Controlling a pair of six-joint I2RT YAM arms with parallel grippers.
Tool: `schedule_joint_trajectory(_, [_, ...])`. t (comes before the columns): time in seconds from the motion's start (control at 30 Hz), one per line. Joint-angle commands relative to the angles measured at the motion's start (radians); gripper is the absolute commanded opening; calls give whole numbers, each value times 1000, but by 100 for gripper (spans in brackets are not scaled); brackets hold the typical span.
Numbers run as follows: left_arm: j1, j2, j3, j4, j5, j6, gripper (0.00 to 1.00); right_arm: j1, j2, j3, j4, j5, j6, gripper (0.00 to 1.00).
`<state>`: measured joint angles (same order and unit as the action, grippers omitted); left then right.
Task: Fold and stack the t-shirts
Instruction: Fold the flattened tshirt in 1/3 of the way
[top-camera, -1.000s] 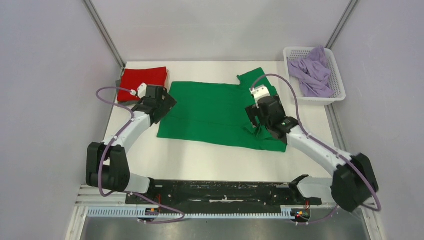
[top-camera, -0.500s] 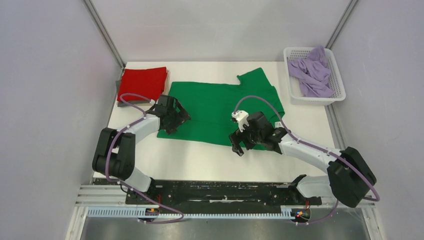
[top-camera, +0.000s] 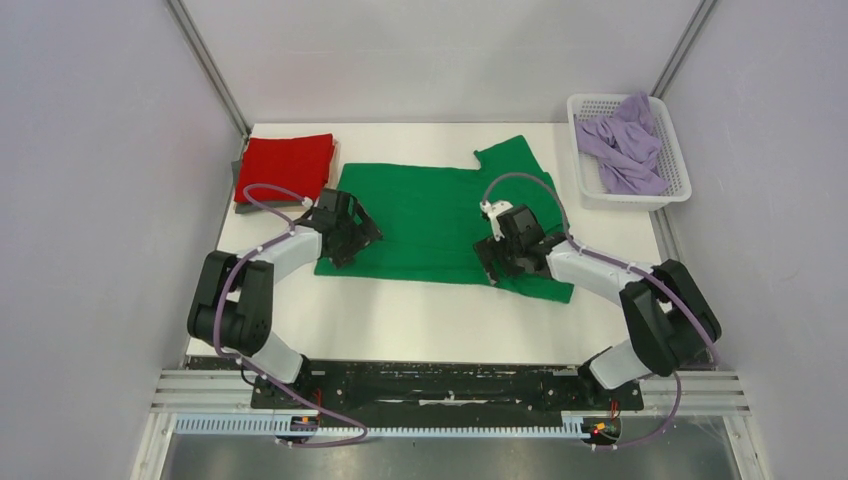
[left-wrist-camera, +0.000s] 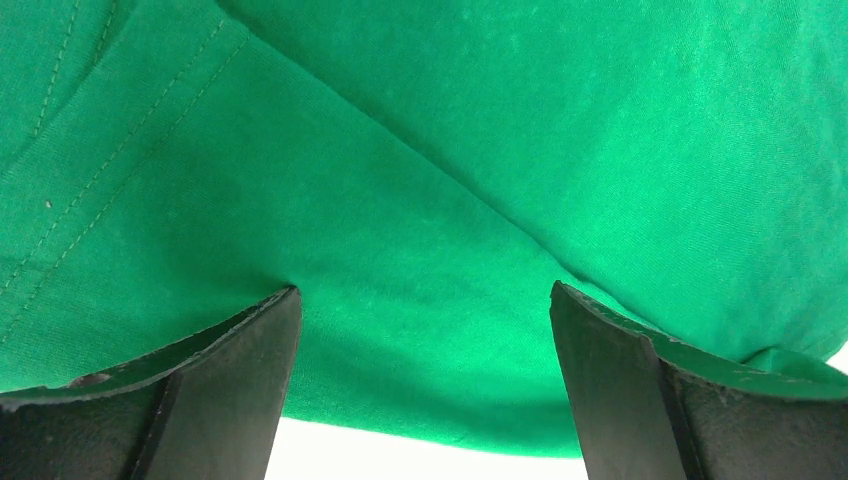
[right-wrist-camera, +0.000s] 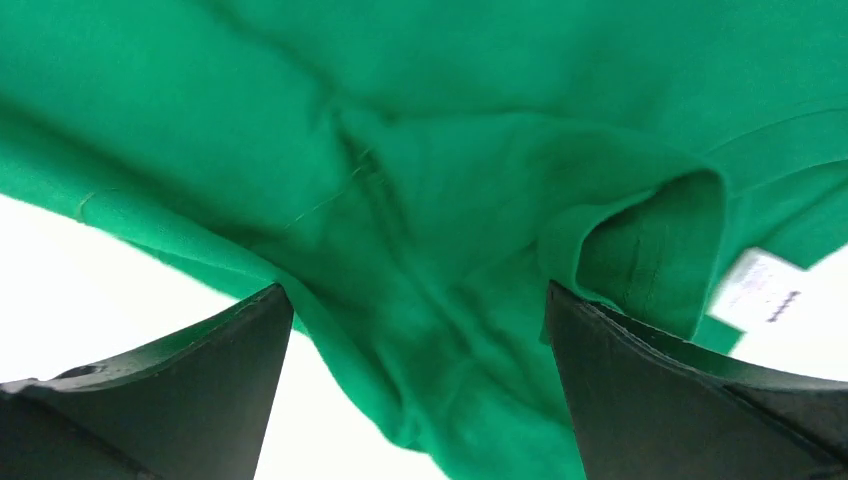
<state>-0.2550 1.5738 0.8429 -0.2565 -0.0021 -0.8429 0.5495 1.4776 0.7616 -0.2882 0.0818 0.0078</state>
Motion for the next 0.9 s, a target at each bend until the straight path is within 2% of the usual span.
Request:
schedule_joint_trajectory(0.0, [3,47,15,4,-56,72,100,-61,82,106,70,129,1,98])
schedule_joint_trajectory(0.2, [4,58,33,-26,-80,87,100,-125,190,234,144,120,-42,98])
schedule_joint_trajectory(0.37, [3,16,19,-36,-104,90,100,-140,135,253,150,-59,-43,98])
schedule_joint_trajectory(0.43, [3,5,15,-36,-104,88,100,-140,77,206,149,-174,-40,98])
schedule_joint_trajectory(0.53, [3,-5,15,-38,-96,88,100,-140,-19,94,144,-252,-32,98])
schedule_joint_trajectory(0.7, [3,-11,16,-44,-94,88,100,-141,-149,-68,139,-200,32,98])
schedule_joint_trajectory(0.87, [3,-22,10,-56,-104,88,100,-142,-182,-158,114,-109,81,98])
